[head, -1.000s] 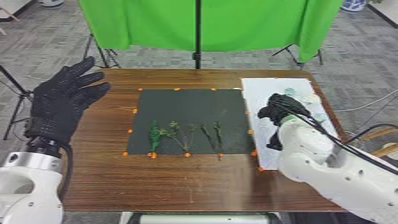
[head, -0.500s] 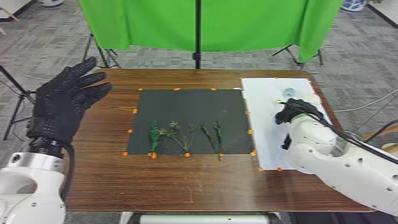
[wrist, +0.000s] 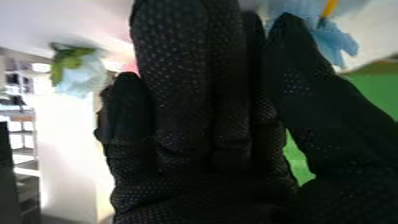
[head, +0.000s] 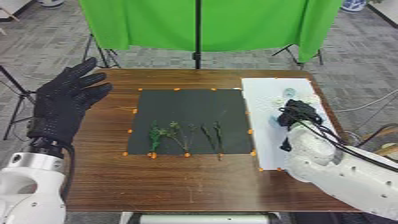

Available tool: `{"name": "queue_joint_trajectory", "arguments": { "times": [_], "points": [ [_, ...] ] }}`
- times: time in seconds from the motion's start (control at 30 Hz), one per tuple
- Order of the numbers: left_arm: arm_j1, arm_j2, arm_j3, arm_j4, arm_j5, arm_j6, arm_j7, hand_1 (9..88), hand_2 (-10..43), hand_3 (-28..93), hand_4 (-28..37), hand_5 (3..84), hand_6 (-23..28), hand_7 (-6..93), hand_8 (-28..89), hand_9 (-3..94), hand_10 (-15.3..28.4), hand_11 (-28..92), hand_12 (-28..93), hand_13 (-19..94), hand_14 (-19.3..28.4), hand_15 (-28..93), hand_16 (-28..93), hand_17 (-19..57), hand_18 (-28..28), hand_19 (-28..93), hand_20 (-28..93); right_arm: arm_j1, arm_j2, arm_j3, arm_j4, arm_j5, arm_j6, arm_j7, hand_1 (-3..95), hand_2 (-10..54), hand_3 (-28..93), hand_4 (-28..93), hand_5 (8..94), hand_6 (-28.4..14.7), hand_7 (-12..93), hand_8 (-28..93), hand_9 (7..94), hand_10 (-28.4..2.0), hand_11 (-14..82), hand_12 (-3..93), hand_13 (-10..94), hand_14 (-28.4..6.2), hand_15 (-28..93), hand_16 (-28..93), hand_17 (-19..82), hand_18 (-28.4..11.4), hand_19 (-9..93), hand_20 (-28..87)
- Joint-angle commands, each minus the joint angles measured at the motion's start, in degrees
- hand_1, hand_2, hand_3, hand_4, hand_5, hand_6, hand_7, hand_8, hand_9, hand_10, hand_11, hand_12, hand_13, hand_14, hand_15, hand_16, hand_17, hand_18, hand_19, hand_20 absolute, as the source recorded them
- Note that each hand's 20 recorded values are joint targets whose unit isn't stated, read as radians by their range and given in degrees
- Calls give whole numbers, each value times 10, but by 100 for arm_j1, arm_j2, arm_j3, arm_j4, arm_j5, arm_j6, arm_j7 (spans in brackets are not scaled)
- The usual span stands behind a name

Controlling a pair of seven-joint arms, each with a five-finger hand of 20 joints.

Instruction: Arrange flowers

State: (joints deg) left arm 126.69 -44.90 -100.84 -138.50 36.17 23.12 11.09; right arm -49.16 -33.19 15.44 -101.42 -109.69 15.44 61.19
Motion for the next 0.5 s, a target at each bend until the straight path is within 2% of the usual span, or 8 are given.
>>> {"name": "queue_joint_trajectory", "arguments": {
  "times": [0.03, 0.13, 0.23, 0.5],
  "points": [
    [81, -28, 11, 25, -28, 28, -5, 212, 123, 752, -283, 359, 107, 131, -89, 301, 204, 287, 96, 235, 274, 562, -121, -74, 249, 659, 65, -217, 99, 78, -74, -272, -204, 37, 496, -95, 725, -282, 816, 21, 186, 12, 917, -75, 195, 218, 894, -42, 458, 199, 501, -175, 932, 255],
    [84, -16, 15, 25, -51, 50, -7, 212, 123, 752, -283, 359, 106, 132, -90, 301, 204, 288, 97, 235, 276, 563, -121, -74, 249, 659, 64, -344, 120, 284, -186, -10, -243, -109, 451, -95, 759, -281, 721, 3, 191, -14, 875, -87, 211, 227, 859, -46, 499, 195, 484, -178, 932, 267],
    [67, -5, 45, 32, -69, 70, 6, 213, 124, 752, -283, 359, 107, 132, -90, 301, 204, 287, 97, 235, 275, 563, -121, -74, 249, 660, 64, -377, 83, 348, -210, -66, -403, -159, 423, -95, 788, -277, 623, -14, 188, -121, 825, -98, 224, 229, 828, -51, 532, 186, 467, -180, 932, 263],
    [49, -33, 24, 35, -34, 51, -50, 215, 123, 753, -283, 358, 107, 132, -90, 301, 204, 289, 97, 235, 274, 562, -121, -74, 249, 660, 63, -303, 10, 279, -331, -225, -474, -196, 382, -95, 814, -265, 522, -43, 158, -122, 762, -128, 284, 168, 793, -62, 565, 165, 451, -186, 932, 240]
  ]
}}
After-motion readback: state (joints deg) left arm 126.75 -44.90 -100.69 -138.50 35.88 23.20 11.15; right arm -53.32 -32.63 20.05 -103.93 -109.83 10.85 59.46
